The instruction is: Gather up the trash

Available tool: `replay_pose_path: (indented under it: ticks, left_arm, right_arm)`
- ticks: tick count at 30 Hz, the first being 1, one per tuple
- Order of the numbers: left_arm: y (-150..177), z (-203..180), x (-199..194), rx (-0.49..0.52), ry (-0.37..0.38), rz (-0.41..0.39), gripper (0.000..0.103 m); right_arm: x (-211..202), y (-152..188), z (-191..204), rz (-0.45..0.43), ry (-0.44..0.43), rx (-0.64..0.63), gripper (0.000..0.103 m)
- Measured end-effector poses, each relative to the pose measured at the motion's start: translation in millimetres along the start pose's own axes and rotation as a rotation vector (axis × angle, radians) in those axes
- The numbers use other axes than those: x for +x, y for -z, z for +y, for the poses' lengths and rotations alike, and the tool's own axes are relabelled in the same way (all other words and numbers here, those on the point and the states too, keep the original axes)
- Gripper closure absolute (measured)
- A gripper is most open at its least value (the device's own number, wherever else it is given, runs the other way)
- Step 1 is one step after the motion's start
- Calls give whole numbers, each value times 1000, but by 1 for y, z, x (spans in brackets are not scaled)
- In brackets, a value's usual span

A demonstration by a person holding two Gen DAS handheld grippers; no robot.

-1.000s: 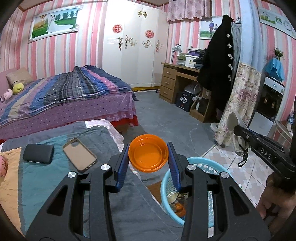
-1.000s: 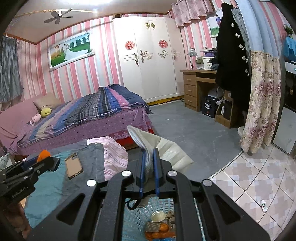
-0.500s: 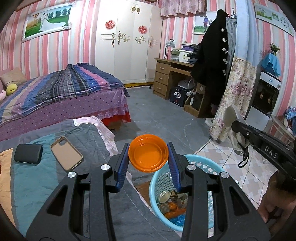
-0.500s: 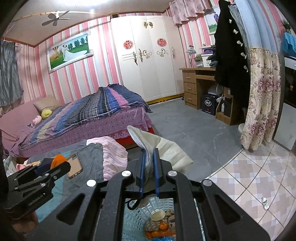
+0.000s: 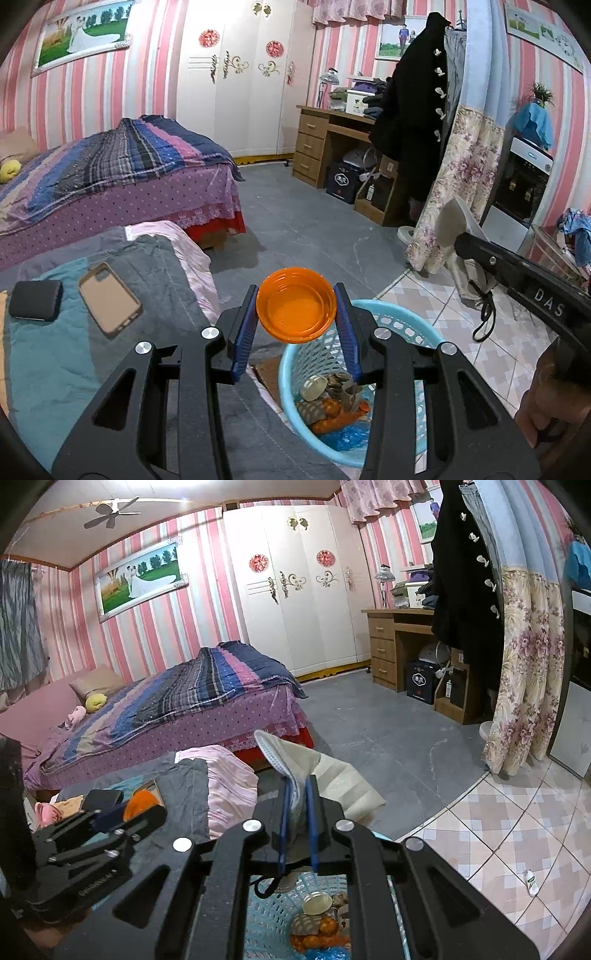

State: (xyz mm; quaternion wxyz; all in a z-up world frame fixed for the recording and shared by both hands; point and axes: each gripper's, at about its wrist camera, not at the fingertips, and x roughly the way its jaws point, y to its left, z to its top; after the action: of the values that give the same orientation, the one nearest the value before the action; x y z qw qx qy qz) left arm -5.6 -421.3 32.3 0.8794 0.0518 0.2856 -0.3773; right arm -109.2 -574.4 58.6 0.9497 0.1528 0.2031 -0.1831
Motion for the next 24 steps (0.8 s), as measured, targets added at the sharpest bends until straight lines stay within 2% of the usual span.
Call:
replay_pose_path:
  ticks: [2, 5, 6, 7, 8, 10, 15, 16, 18, 19, 21, 24]
  left_arm:
    - [3, -5, 7, -7, 27, 16, 64]
    - [6, -13, 14, 4, 45, 30, 64]
    - [7, -16, 16, 10, 51, 35, 64]
    - [8, -18, 17, 12, 55, 38, 64]
    - [8, -20, 18, 15, 60, 40, 64]
    - [10, -23, 20, 23, 63, 45, 64]
    - [16, -26, 25, 22, 61, 60, 62]
    - [17, -27, 25, 28, 64, 61, 59]
    - [18, -29, 23, 39, 56, 53, 43]
    - [18, -30, 21, 38, 55, 47, 41]
    - [16, -29, 18, 34, 58, 39, 30]
    - [15, -26, 11, 35, 47, 22, 22]
  right_arm:
    - [1, 0, -4, 5, -12, 11, 91]
    - [1, -2, -13, 4, 28, 42, 90]
    - [0, -1, -17, 1, 47, 53, 87]
    - [0, -1, -18, 0, 58, 60, 81]
    - [0, 0, -17, 1, 66, 64, 63]
    - [-1, 1, -15, -3, 66, 66, 43]
    - [-7, 1, -10, -25, 72, 64, 43]
    - [-7, 1, -12, -26, 71, 60, 43]
    - [-10, 4, -14, -30, 73, 54, 43]
    - [-12, 5, -16, -33, 72, 58, 43]
    - [-14, 4, -18, -47, 78, 64, 43]
    - [-13, 0, -15, -60, 81, 72, 43]
